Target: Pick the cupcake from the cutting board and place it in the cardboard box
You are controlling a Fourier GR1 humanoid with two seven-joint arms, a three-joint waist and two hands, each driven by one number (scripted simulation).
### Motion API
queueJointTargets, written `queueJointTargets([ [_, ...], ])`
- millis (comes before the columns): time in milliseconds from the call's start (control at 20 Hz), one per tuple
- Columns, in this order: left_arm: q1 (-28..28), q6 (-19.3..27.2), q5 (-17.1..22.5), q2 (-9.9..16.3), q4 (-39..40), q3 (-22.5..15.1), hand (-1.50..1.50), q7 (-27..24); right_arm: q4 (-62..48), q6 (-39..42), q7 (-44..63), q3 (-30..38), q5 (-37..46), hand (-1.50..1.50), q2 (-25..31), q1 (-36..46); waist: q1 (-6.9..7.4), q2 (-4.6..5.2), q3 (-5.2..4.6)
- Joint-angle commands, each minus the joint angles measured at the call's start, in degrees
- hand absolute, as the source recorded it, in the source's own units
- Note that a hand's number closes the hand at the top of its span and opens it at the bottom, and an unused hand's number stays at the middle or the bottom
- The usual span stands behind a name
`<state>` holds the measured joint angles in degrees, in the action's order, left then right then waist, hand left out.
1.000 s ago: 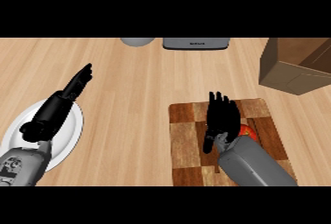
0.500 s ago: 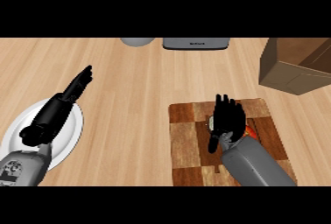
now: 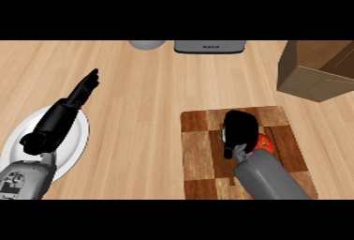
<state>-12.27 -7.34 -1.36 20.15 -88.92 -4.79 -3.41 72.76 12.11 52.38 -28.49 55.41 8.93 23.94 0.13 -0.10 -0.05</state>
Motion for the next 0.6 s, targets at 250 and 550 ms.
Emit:
queueJointTargets([
  [250,0.8,-0.4,-2.4,-2.3,1.1,0.0,0.0,-1.9,-0.6,-3.8,-14.0,-3.2,5.1,1.5,2.4,1.5,0.09,0.19,0.07],
  [550,-1.1,-1.8,-1.2,-0.5,1.0,1.2,0.0,-0.8,8.4,-2.1,-47.0,-13.4,-4.8,1.5,4.9,2.8,2.11,0.76,0.36],
])
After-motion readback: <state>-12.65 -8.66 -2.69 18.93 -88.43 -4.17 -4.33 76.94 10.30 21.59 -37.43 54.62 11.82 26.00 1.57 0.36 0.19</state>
